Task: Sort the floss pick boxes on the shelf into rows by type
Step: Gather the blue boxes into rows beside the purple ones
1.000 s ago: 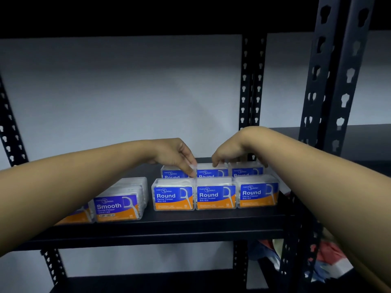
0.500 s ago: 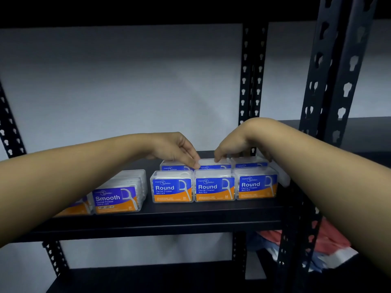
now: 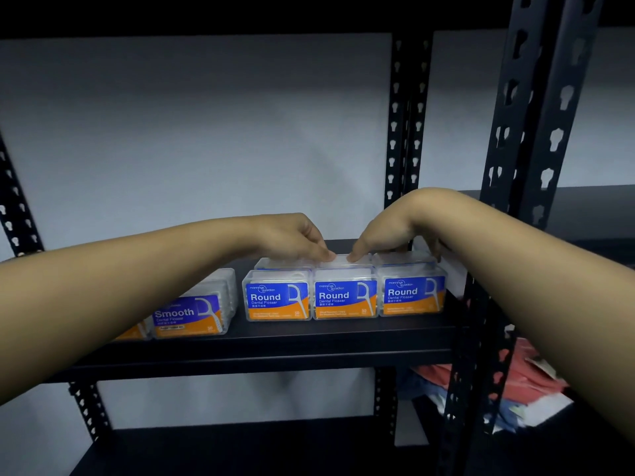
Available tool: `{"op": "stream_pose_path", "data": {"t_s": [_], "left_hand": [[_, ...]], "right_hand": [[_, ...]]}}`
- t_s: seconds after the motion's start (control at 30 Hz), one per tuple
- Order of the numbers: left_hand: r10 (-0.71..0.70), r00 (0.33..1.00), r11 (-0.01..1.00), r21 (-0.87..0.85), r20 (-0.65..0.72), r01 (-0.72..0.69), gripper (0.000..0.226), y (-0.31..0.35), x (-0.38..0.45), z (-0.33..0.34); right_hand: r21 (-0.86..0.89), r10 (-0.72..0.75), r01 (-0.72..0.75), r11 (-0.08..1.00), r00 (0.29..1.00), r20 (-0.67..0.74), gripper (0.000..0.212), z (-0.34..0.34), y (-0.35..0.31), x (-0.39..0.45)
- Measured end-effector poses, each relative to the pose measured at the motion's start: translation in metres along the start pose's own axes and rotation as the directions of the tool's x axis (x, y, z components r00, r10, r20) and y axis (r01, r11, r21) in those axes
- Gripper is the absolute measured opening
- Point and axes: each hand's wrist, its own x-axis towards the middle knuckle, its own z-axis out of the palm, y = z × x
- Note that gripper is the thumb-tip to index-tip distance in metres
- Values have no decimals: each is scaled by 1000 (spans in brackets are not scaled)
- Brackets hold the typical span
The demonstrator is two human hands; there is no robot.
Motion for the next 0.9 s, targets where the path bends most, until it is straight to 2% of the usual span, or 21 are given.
{"op": "stream_pose_path", "data": {"t_s": [0.17,0.3,0.4,0.47,0.57,0.73,0.9], "left_hand": [[-31,999,1000,-2,-28,31,28,5,-2,3],[-61,998,998,25,-7,62,36,12,-11,7],[-75,996,989,128,-46,81,43,17,-16,16],[-45,994,969,239,-101,68,45,16,-19,24],[7,988,954,296,-155,40,47,12,-21,37],[68,971,948,317,-229,8,44,8,-21,47],[85,961,945,326,-264,6,38,8,-23,49]], "right_hand": [[24,-15,15,1000,1000,1,57,2,2,0],[58,-68,65,996,996,55,55,5,6,5],[69,-85,81,994,995,58,64,11,9,9],[42,-102,101,994,995,14,64,15,11,8],[25,-137,139,990,988,-76,47,23,10,-4],[-26,-166,165,986,957,-240,59,42,11,-10],[32,-199,234,972,883,-425,52,61,13,-1]]}}
